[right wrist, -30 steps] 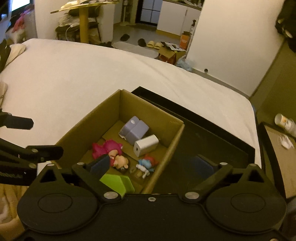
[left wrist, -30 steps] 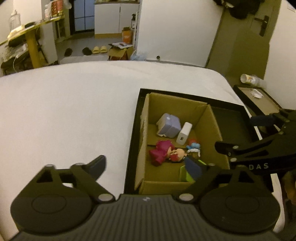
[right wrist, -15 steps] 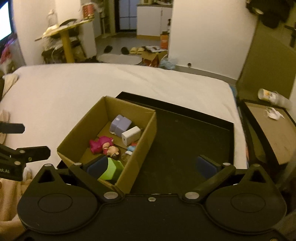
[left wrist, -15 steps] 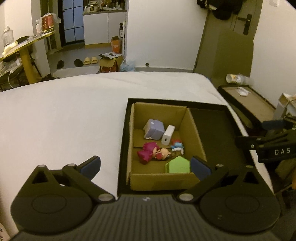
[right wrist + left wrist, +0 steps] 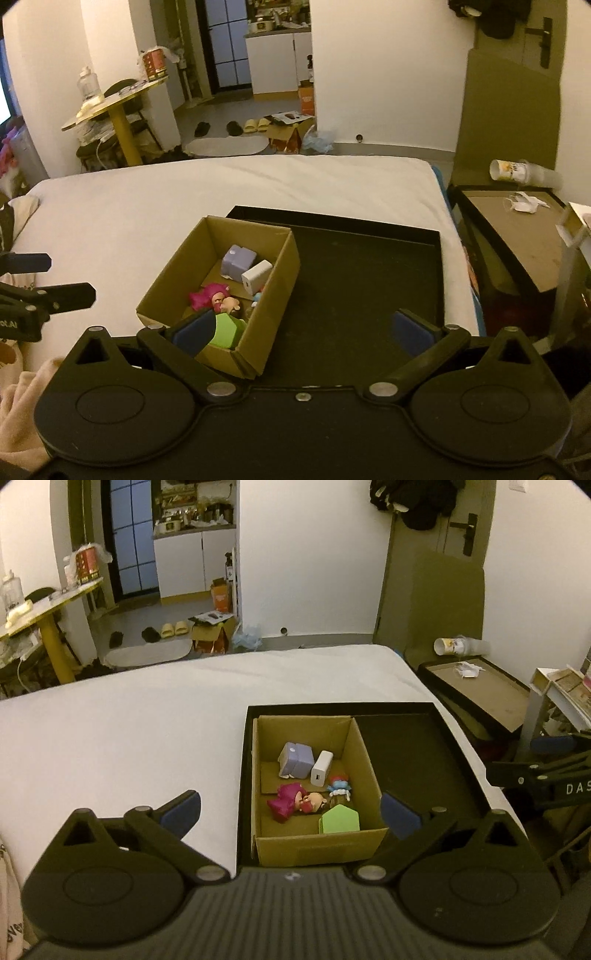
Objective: Organize rigid objects
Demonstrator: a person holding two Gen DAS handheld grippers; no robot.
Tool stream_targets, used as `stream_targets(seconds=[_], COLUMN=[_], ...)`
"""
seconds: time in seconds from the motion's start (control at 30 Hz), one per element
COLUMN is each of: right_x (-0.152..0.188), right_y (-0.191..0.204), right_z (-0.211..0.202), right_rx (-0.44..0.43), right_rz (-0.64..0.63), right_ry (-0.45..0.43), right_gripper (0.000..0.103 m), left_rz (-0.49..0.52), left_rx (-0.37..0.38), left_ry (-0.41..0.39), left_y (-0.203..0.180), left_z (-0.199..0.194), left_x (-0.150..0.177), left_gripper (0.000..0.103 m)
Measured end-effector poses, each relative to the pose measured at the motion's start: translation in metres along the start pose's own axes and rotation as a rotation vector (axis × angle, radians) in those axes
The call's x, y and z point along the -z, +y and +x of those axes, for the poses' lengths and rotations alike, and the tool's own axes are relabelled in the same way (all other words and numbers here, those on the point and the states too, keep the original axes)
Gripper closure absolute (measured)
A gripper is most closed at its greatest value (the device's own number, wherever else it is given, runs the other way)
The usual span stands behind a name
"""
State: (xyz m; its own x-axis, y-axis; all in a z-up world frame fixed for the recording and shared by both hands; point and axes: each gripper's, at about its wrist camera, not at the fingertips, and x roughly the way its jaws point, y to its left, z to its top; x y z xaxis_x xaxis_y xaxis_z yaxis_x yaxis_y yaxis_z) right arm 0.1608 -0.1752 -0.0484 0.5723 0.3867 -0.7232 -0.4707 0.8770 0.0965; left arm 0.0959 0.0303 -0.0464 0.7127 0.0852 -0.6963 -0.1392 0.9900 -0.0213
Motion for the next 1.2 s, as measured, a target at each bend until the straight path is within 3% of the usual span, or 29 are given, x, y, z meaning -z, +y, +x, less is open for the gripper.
stream_targets(seconds=[0.5,0.97,1.2], right_x=[0.016,0.027,0.034], right_y=[-0.016,-0.009,-0.008], right_z=[-0.043,-0.080,-0.101], right_rx=[-0.001,-0.013,-0.023], right_rz=[0.085,0.059,0.050], right_ry=[-0.063,-0.101,-0.123], right_gripper=[0.000,0.000,0.000], left_rz=[0.037,0.018,0.030], left_rx=[0.015,0.060,0.043], left_ry=[-0.029,-0.051,-0.074], left_y=[-0.012,-0.014,-0.014], left_z=[-0.038,-0.072,-0.086], left_x=[0.005,0.014,0.016], left_gripper=[0.000,0.000,0.000])
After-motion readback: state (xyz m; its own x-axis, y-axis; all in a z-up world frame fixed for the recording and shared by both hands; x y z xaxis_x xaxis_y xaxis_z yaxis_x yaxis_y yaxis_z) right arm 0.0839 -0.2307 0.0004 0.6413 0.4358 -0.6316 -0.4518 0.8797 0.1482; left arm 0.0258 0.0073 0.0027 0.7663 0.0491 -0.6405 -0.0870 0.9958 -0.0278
